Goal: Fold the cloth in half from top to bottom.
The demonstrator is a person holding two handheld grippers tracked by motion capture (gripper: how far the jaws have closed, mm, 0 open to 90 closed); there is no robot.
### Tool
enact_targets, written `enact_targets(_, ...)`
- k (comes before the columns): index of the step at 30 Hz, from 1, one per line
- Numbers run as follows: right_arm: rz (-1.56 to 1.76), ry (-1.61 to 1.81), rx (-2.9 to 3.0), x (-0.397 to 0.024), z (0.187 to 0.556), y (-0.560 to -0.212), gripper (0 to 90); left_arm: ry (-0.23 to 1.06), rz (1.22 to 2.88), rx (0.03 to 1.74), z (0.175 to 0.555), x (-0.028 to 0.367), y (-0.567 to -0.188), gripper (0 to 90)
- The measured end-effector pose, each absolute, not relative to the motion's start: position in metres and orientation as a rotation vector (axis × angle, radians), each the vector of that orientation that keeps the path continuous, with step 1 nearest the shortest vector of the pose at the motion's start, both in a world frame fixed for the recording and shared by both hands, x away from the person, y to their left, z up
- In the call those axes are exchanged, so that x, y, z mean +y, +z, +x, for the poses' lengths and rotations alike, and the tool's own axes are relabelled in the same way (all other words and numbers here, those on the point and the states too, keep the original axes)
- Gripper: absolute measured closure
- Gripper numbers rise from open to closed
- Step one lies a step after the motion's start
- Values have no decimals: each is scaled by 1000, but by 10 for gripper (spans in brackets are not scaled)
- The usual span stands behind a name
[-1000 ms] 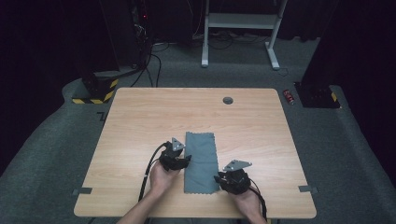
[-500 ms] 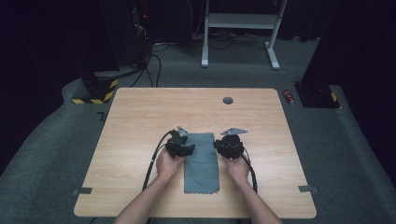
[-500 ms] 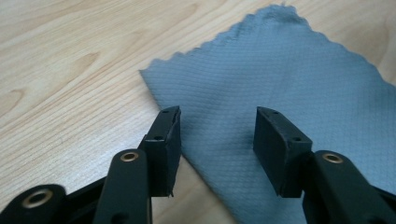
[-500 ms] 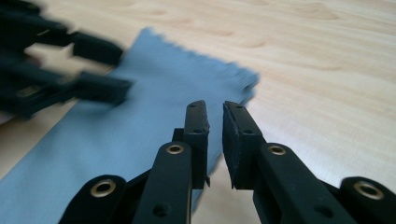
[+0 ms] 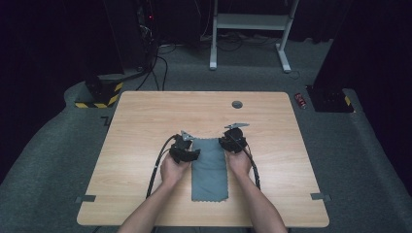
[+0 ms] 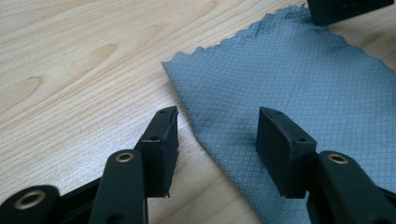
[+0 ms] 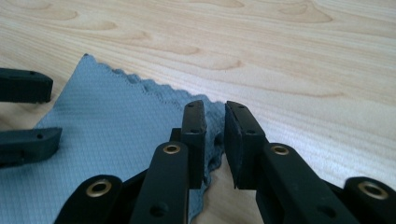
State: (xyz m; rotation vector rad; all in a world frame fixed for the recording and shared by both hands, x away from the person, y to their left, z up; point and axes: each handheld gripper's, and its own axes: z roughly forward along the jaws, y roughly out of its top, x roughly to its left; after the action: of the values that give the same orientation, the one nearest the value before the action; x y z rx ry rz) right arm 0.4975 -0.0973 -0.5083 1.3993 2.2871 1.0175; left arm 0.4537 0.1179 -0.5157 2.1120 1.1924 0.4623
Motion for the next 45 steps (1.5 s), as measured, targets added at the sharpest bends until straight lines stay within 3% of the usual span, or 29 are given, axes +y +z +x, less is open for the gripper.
enact_targets(6,1389,992,2304,-95,501,-514,889,454,2112,1195,455,118,-515,480)
enact_targets(23,1307,900,2301,-85,512,-507,892,480,2061,1258,463,125,-517,484)
enact_targets(35,1354,907,2307,-88,519,-510,696,445,2007,1328,478,129,-516,447)
enact_targets(40,1324,911,2333,-85,520,-512,681,455,2000,1337,482,130,-516,440)
enact_targets(45,1304,897,2336,-84,520,-512,689,445,2109,1325,494,119,-511,396)
